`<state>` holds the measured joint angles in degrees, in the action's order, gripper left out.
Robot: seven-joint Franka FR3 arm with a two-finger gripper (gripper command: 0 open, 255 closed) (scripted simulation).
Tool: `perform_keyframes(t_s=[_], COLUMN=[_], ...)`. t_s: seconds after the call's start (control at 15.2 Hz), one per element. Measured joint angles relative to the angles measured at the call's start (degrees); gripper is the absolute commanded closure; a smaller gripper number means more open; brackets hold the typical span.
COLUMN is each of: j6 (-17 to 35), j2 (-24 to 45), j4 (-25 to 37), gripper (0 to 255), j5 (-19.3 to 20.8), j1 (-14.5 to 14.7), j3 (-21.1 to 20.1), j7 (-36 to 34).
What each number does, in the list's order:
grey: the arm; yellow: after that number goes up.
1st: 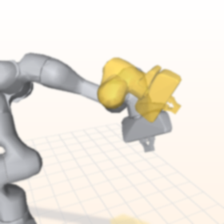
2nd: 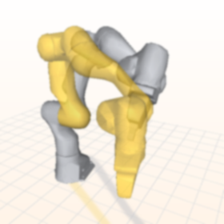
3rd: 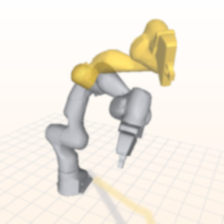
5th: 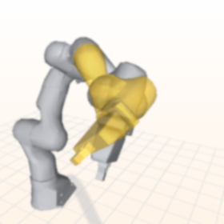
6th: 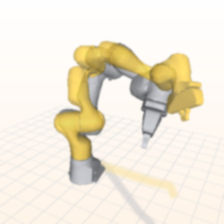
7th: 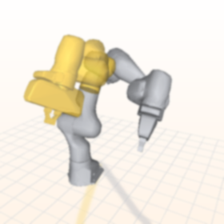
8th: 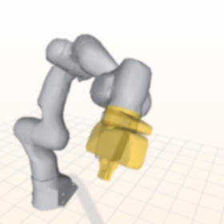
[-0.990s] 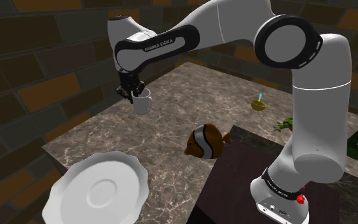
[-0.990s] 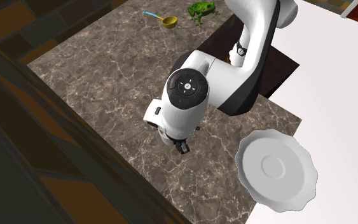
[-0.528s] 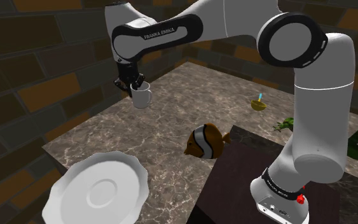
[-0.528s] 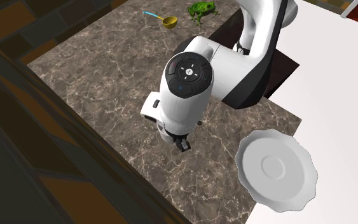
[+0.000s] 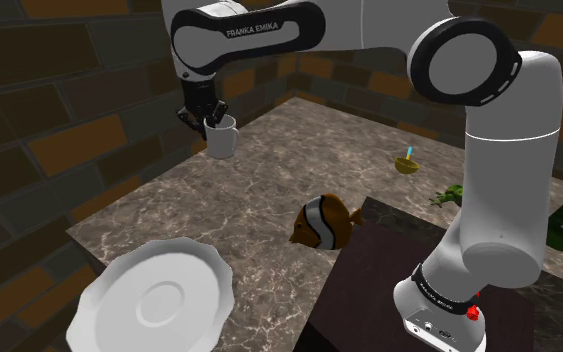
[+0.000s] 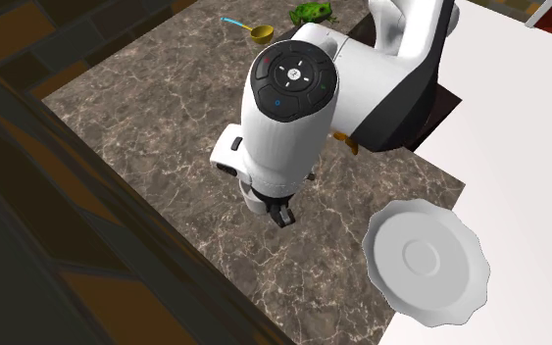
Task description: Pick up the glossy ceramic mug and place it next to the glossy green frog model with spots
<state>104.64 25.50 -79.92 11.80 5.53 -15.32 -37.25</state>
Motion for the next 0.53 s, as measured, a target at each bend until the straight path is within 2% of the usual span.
perform_keyframes(t_s=[0.53], j6=[-6.17], j2=[-0.08], j4=[6.13], gripper=[255], j5=[-0.21], j1=[0.51], j3=[-0.15], j7=[0.61])
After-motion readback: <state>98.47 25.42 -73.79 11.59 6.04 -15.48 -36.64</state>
